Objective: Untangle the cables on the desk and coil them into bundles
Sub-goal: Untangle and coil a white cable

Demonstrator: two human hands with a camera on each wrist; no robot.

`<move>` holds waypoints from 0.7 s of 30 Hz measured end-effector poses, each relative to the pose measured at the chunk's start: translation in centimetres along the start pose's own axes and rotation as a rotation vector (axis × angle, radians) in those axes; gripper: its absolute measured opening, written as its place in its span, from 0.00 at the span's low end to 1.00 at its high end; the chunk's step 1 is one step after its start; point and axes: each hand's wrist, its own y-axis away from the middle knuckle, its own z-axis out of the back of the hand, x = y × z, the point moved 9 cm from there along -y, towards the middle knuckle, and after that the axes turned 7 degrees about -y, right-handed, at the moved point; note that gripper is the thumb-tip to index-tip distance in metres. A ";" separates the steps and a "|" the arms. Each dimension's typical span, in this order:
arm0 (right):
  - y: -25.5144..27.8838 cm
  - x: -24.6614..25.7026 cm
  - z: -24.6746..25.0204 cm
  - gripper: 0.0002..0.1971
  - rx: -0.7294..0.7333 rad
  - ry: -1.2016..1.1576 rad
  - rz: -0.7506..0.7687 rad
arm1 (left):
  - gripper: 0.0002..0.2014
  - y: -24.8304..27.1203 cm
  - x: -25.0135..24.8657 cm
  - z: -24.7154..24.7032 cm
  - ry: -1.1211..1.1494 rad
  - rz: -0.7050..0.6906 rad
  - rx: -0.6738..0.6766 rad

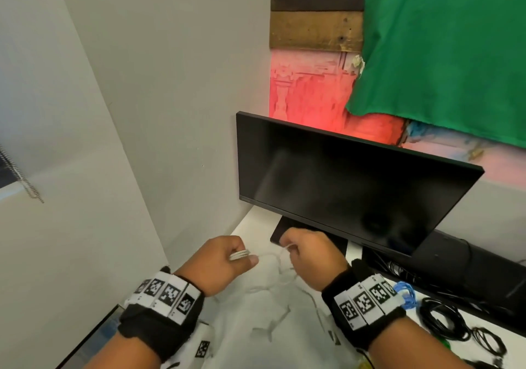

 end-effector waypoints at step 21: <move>-2.0 -2.5 2.4 0.22 -0.148 -0.969 -0.332 | 0.24 -3.8 -2.6 5.2 0.591 0.081 -0.126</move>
